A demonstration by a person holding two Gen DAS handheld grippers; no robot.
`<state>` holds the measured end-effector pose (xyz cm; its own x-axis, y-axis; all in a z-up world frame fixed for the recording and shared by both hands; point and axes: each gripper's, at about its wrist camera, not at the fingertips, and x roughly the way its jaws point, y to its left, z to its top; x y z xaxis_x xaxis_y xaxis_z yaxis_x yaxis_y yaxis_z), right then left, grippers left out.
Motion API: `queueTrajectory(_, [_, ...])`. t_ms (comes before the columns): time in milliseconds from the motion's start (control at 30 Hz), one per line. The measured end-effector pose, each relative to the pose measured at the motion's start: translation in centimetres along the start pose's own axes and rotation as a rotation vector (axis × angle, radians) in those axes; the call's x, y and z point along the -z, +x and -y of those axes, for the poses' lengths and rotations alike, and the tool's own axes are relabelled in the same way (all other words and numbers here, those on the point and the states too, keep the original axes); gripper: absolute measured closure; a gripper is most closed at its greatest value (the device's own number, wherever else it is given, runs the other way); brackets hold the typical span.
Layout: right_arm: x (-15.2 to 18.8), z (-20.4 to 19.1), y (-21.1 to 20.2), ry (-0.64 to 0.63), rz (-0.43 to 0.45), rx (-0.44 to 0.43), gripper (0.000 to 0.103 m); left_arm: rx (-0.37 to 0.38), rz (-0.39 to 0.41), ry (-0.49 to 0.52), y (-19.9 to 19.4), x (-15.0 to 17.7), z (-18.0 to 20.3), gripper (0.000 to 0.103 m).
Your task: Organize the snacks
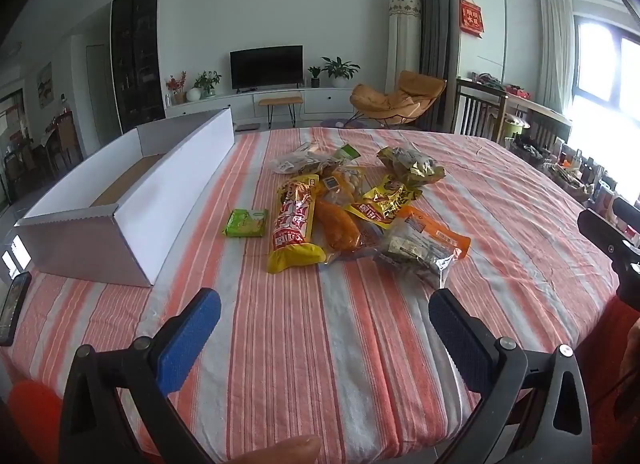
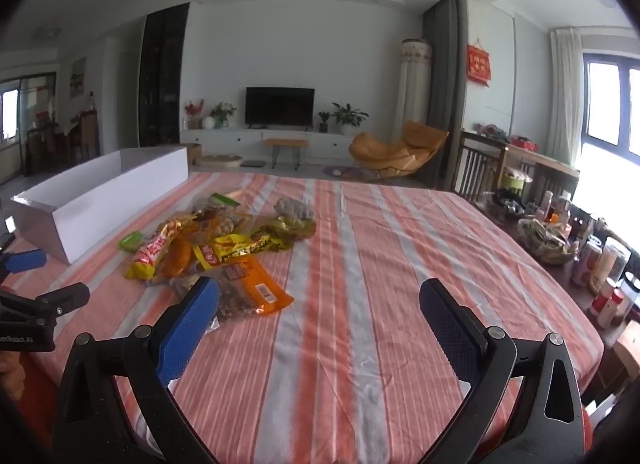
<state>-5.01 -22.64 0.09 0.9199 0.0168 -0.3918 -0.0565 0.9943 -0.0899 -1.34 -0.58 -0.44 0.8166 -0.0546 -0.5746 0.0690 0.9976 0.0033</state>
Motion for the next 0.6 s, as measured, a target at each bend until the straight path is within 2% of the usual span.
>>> queueTrajectory(600, [0.4, 0.5, 0.8, 0.008, -0.006, 0.007, 0.001, -0.006, -0.024, 0.012, 1.4, -0.2, -0.3, 0.000])
